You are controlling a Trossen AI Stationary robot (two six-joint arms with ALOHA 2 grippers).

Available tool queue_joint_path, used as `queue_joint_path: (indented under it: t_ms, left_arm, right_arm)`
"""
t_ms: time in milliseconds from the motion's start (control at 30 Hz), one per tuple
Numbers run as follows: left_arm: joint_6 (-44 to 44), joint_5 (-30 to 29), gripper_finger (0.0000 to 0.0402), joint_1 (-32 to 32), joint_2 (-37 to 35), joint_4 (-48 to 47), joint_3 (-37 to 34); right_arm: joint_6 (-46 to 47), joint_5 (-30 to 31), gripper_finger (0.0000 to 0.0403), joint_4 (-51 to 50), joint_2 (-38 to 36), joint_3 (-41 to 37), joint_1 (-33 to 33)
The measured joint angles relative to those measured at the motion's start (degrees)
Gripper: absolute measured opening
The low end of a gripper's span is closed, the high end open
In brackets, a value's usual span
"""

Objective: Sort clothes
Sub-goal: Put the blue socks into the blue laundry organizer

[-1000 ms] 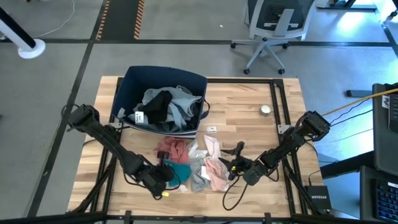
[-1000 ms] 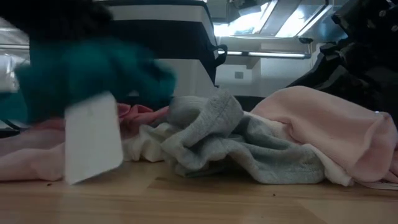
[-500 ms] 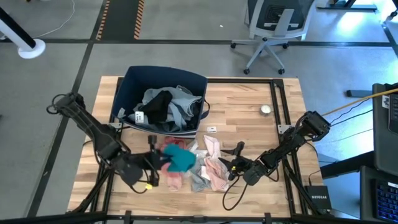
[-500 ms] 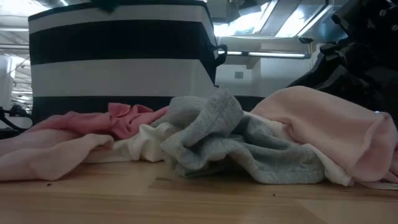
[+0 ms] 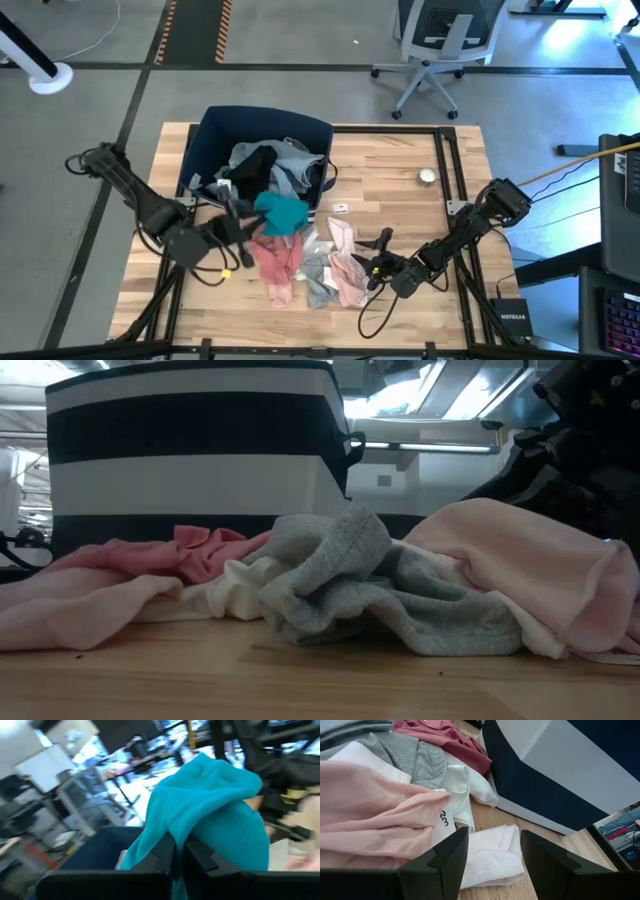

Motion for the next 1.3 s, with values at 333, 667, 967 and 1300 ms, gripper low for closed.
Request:
queue_joint_path:
  t_ms: [333, 667, 967, 1300]
  left_arm:
    - [3.50, -6.17, 0.0015, 9.52, -3.27, -0.47, 0.00]
    - [-7.01, -6.09, 0.0015, 19.53, -4.34, -12.95, 0.00]
    - [-22.11, -3.93, 0.0037, 24.29, -4.25, -23.84, 0.00]
    - [-31.21, 18.40, 0.0145, 29.94, -4.26, -26.46, 0.01]
  right_arm:
    - [-0.02, 0.00, 0.0200, 0.00, 0.00, 0.00, 0.00]
    - [-0.02, -0.02, 0.0200, 0.00, 0.00, 0.00, 0.00]
    - [-0.02, -0.41, 0.0200, 0.00, 0.00, 0.00, 0.00]
    - [-0.02, -0.44, 0.0200, 0.00, 0.00, 0.00, 0.00]
